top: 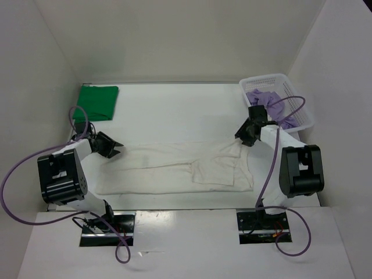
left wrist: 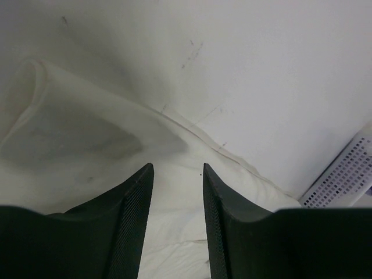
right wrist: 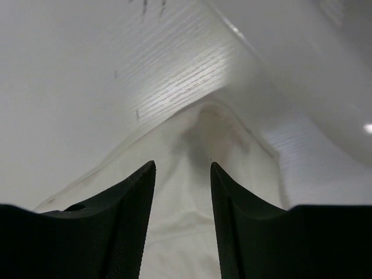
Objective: Fold and stack the t-shirts
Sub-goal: Rotate the tshirt 90 degrees
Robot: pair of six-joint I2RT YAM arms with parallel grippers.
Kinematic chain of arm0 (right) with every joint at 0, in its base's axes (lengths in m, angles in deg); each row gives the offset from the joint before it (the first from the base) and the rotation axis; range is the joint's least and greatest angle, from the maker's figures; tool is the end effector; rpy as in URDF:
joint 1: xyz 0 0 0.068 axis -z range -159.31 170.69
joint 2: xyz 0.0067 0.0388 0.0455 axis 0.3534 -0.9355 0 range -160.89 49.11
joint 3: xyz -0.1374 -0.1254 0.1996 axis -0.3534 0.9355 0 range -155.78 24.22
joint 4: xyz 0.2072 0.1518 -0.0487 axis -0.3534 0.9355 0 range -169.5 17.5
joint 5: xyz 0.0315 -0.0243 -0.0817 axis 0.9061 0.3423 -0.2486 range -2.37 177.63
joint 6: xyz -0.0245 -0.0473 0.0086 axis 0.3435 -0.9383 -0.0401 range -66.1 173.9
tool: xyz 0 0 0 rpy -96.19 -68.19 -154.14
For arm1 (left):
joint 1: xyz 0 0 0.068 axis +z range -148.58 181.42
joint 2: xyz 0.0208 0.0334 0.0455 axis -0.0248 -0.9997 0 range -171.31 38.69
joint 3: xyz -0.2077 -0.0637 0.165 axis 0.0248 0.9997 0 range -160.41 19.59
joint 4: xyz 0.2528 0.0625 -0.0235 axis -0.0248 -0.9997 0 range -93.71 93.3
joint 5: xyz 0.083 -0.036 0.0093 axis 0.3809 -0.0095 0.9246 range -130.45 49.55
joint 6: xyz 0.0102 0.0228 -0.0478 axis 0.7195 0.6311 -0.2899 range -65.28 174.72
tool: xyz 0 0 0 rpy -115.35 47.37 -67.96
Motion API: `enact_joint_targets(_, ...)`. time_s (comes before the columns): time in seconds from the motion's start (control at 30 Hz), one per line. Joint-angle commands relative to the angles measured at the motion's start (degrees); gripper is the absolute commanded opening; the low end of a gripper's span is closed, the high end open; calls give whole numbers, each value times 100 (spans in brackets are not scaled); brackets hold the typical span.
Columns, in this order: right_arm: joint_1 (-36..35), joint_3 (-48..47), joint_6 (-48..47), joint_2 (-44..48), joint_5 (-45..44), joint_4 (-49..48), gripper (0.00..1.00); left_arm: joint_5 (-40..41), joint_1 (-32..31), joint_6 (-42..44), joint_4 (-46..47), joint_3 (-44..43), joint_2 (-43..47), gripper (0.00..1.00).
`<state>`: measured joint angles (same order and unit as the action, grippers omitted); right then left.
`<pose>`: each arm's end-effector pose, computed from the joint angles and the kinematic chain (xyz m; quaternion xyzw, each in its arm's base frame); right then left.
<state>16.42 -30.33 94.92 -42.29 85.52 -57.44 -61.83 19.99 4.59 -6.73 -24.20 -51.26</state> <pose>0.3142 0.0223 0.1847 0.3083 0.9126 0.0868 0.2541 0.2813 0.0806 0.1533 -0.4860 0.8067 -0.2485 0.2267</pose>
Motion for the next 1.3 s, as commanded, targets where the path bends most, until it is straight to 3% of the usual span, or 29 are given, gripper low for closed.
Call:
enact_joint_targets(0.0, -91, -486, -23, 824, 35, 201, 52, -252, -89, -198, -26, -120, 425, 47)
enact_joint_targets(0.27, -345, -488, 117, 1054, 369, 430, 54, 143, -854, -85, -140, -455, 857, 48)
enact_joint_targets(0.43, -1127, -145, 477, 1115, 422, 378, 36, 223, -1364, 21, -80, -455, 1041, 43)
enact_joint_targets(0.5, -1330, 22, 566, 984, 562, 307, 32, 162, -1417, 134, -26, -455, 1102, 33)
enact_joint_targets(0.6, -1699, 171, 724, 904, 562, 254, 19, 161, -1707, 266, -26, -639, 1103, 20)
enact_joint_targets(0.7, -1919, 242, 864, 772, 694, 202, 8, 161, -1997, 425, -88, -797, 1103, 18)
enact_joint_targets(0.97, -2042, 585, 1031, 658, 747, 149, 2, -23, -2357, 706, -88, -798, 1103, 10)
enact_joint_targets(1.27, -2157, 359, 1085, -185, 861, 149, 2, -190, -2410, 811, 88, -683, 874, 10)
